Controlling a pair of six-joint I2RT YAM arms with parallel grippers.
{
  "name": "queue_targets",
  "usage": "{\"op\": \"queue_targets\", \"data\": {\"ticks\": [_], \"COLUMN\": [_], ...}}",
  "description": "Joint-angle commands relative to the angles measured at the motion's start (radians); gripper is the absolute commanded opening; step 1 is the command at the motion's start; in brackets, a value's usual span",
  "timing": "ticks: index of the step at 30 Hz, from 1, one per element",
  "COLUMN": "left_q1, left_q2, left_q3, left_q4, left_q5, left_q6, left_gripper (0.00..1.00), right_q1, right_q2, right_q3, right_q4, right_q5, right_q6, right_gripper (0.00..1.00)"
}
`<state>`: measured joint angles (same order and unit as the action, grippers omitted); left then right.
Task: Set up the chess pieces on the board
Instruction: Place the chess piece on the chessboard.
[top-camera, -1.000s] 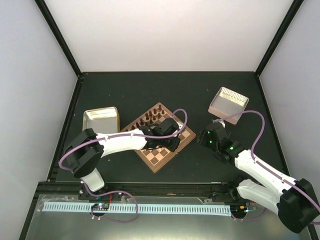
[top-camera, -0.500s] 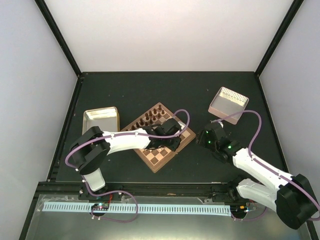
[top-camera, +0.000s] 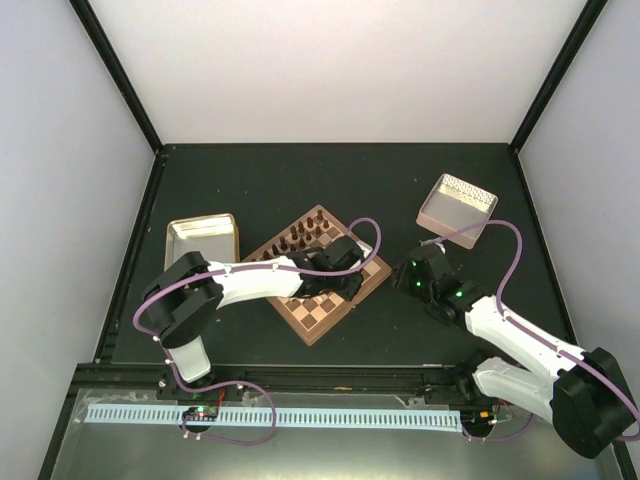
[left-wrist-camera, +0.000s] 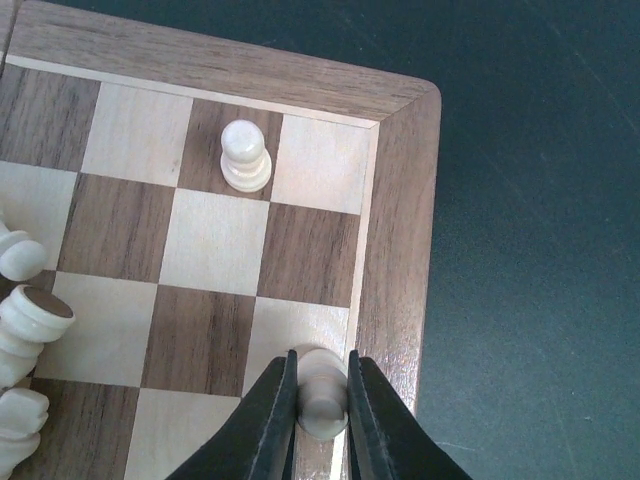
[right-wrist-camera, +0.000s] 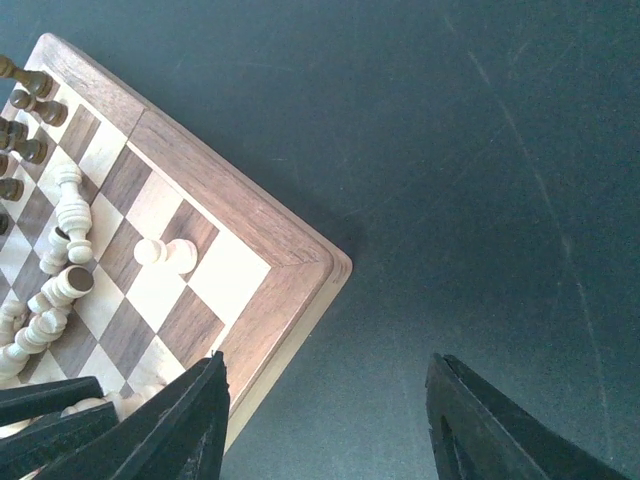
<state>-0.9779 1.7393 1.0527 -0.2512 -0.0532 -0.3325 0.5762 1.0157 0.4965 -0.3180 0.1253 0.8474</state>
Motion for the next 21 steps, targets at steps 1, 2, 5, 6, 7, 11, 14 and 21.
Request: {"op": "queue_targets", "data": {"ticks": [1, 2, 5, 6, 7, 11, 14, 21], "left_q1": [-0.008, -0.008, -0.008, -0.008, -0.008, -0.008, -0.005, 0.028], "left_q2": [0.032, 0.032, 0.03, 0.029, 0.027, 0.011, -0.016, -0.122], "left_q3": [0.023, 0.022, 0.022, 0.023, 0.025, 0.042, 0.058, 0.062], "left_q4": [-0.012, -0.013, -0.018, -0.019, -0.02, -0.028, -0.039, -0.064], "left_q5": [-0.028, -0.031, -0.033, -0.033, -0.032, -0.026, -0.025, -0.031], "left_q6": [0.009, 0.009, 0.011, 0.01, 0.011, 0.007, -0.001, -0.02], "left_gripper": [0.13, 0.13, 0.15, 0.16, 0.17, 0.25, 0.32, 0.5], "right_q1": [-0.006, -0.006, -0.005, -0.006, -0.006, -0.005, -0.005, -0.006], "right_q2": [-0.005, -0.005, -0.008, -0.011, -0.013, -0.032, -0.053, -0.02], "right_q3": [-0.013, -0.013, -0.014, -0.013, -0.012, -0.006, -0.002, 0.057], "right_q4": [0.03, 0.031, 0.031, 0.03, 0.029, 0.017, 0.01, -0.018], "right_q5": [-0.012, -0.014, -0.019, -0.021, -0.022, -0.038, -0.056, -0.119], "right_q6": [-0.001, -0.001, -0.004, -0.005, -0.006, -0.021, -0.039, -0.137], "right_gripper": [0.55, 0.55, 0.54, 0.55, 0.55, 0.55, 0.56, 0.58]}}
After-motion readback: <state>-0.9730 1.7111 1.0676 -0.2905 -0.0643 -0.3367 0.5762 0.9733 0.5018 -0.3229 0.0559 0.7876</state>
